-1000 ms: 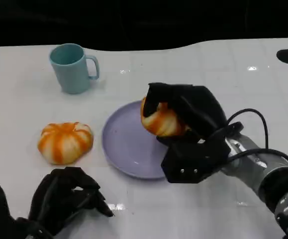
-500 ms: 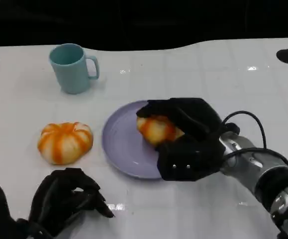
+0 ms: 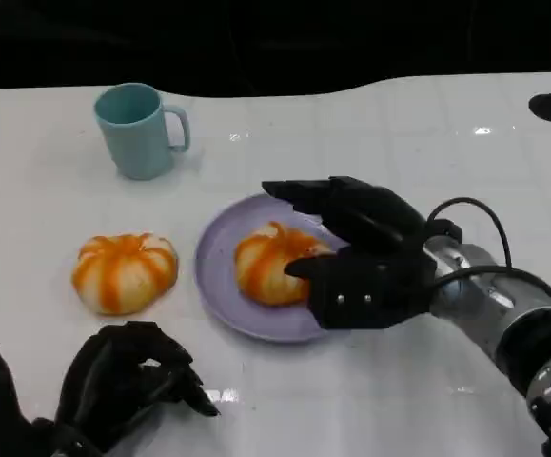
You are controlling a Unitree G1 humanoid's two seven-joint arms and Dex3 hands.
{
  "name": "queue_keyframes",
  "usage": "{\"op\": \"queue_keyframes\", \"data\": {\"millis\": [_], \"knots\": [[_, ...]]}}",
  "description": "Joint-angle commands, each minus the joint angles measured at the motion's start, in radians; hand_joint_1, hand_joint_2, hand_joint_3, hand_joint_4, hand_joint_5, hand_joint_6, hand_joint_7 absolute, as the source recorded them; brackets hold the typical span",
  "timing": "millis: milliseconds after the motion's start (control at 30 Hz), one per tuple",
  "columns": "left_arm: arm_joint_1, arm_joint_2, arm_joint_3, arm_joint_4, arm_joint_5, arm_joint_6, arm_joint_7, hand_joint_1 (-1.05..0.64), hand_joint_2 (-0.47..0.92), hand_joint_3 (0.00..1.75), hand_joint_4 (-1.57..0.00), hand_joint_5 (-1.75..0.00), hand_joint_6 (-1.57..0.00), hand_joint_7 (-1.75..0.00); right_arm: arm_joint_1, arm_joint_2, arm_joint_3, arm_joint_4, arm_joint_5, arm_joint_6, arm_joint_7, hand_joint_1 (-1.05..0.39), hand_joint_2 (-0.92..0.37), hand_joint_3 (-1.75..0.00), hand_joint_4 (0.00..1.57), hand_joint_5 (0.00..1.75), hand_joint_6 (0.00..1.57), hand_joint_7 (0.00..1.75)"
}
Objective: Grasp the bread from the table and place it into the plate.
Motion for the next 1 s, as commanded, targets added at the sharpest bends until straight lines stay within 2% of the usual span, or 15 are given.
{"op": "queue_keyframes", "data": {"millis": [33,233,433,567,700,733,800,900,967,1000], "knots": [[0.003,0.009,0.002,-0.009,-0.001,-0.003,0.011,-1.05,0.61,0.0,-1.57,-0.59,-1.57,-0.36,0.018,-0.032,-0.02,-0.049,0.035,-0.005,0.037,-0.88,-0.92,-0.4,0.0,0.09,0.09,0.0],[0.002,0.008,0.0,-0.009,-0.002,-0.002,0.011,-1.05,0.61,0.0,-1.57,-0.59,-1.57,-0.36,0.074,-0.071,-0.035,-0.144,0.054,-0.043,0.047,-0.85,-0.92,-0.37,0.05,0.12,0.13,0.02],[0.004,0.007,-0.002,-0.012,0.002,-0.008,0.018,-1.05,0.61,0.0,-1.57,-0.59,-1.57,-0.37,0.175,-0.12,-0.069,-0.257,0.082,-0.131,0.005,-0.76,-0.92,-0.3,0.18,0.23,0.24,0.07],[0.003,0.007,-0.002,-0.015,0.001,-0.001,0.023,-1.05,0.61,0.0,-1.57,-0.59,-1.57,-0.37,0.242,-0.152,-0.098,-0.316,0.09,-0.207,-0.031,-0.59,-0.92,-0.13,0.33,0.35,0.39,0.11],[0.001,0.008,-0.003,-0.012,0.003,-0.005,0.022,-1.05,0.61,0.0,-1.57,-0.59,-1.57,-0.37,0.31,-0.18,-0.124,-0.374,0.112,-0.263,-0.033,-0.47,-0.92,-0.06,0.43,0.45,0.5,0.15],[0.001,0.007,-0.003,-0.011,0.003,-0.007,0.022,-1.05,0.61,0.0,-1.57,-0.59,-1.57,-0.37,0.333,-0.188,-0.132,-0.397,0.122,-0.272,-0.026,-0.43,-0.92,-0.06,0.44,0.51,0.53,0.15],[0.001,0.006,-0.004,-0.012,0.006,-0.011,0.025,-1.05,0.62,0.01,-1.57,-0.59,-1.57,-0.37,0.376,-0.201,-0.146,-0.437,0.148,-0.291,-0.01,-0.34,-0.92,-0.05,0.42,0.75,0.6,0.18],[0.001,0.006,-0.005,-0.01,0.007,-0.018,0.021,-1.05,0.62,0.01,-1.57,-0.6,-1.57,-0.37,0.442,-0.22,-0.168,-0.489,0.174,-0.33,-0.007,-0.21,-0.9,-0.05,0.47,0.95,0.7,0.25],[0.001,0.007,-0.005,-0.008,0.005,-0.018,0.018,-1.05,0.62,0.01,-1.57,-0.59,-1.57,-0.37,0.477,-0.232,-0.18,-0.514,0.178,-0.354,-0.012,-0.15,-0.86,-0.12,0.49,1.09,0.66,0.48],[0.0,0.007,-0.005,-0.007,0.002,-0.015,0.016,-1.05,0.62,0.01,-1.57,-0.59,-1.57,-0.37,0.497,-0.239,-0.187,-0.53,0.179,-0.363,-0.016,-0.12,-0.78,-0.3,0.51,1.19,0.59,0.69]]}}
